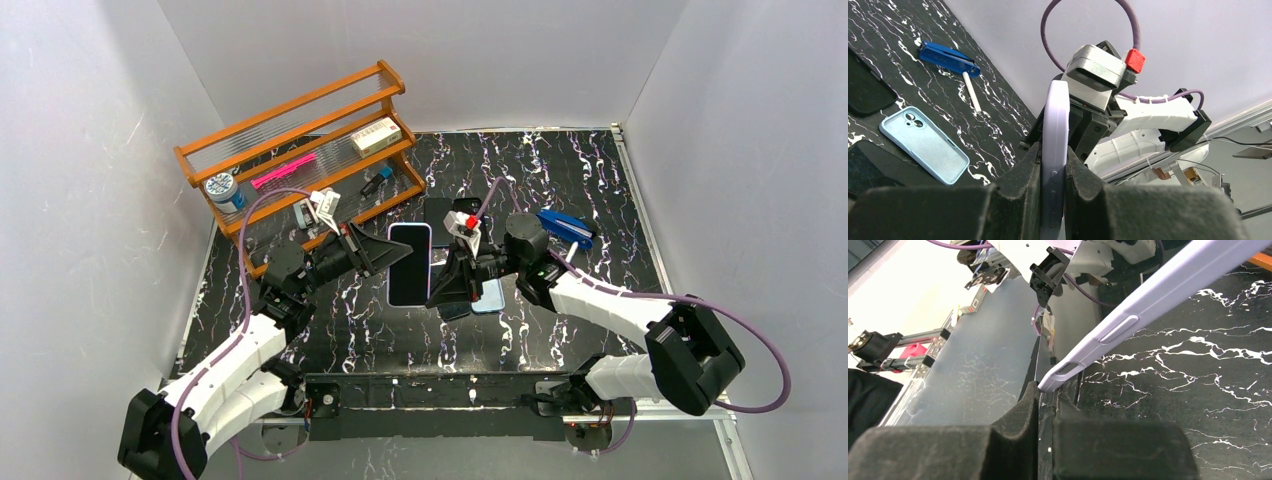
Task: Take the phone out of the phone case
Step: Remove the phone case from the phone.
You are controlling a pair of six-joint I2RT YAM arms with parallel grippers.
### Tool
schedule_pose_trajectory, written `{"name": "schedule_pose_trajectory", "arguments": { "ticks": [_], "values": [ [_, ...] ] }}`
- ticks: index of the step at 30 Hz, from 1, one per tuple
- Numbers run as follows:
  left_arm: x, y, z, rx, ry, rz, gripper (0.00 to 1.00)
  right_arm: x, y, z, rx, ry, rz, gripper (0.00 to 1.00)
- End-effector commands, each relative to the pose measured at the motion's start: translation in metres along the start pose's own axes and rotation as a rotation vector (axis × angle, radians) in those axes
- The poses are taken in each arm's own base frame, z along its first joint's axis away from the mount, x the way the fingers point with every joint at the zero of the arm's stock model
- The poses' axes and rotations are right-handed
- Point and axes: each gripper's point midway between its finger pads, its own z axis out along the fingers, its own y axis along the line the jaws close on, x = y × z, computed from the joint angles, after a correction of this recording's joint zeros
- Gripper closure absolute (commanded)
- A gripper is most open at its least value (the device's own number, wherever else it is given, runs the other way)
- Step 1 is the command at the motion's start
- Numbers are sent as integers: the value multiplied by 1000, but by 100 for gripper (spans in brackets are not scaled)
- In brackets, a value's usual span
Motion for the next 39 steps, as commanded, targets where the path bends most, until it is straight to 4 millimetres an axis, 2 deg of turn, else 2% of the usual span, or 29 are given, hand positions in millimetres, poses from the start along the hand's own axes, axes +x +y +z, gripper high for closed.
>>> {"name": "schedule_pose_trajectory", "arguments": {
  "ticks": [1, 6, 20, 26, 31, 35, 39],
  "values": [
    [-17, -18, -2, 40, -84, -82, 100, -25, -12, 5, 28, -5, -235, 99],
    [-15, -8, -4, 9, -105, -140, 100, -38, -23, 4, 85, 3, -320, 99],
    [-8, 0, -2, -18, -94, -282, 100, -56, -31, 5, 113, 13, -517, 99],
    [-9, 5, -6, -32, -131, -259, 100, -55, -35, 4, 147, 11, -476, 99],
    [-19, -1, -6, -19, -160, -177, 100, -32, -34, -3, 194, 20, -352, 81],
    [-24, -7, -5, -7, -169, -135, 100, -16, -19, -9, 182, 13, -276, 64],
    [-28, -14, -5, 9, -173, -107, 100, -10, -4, -12, 152, -23, -244, 57]
  ]
}}
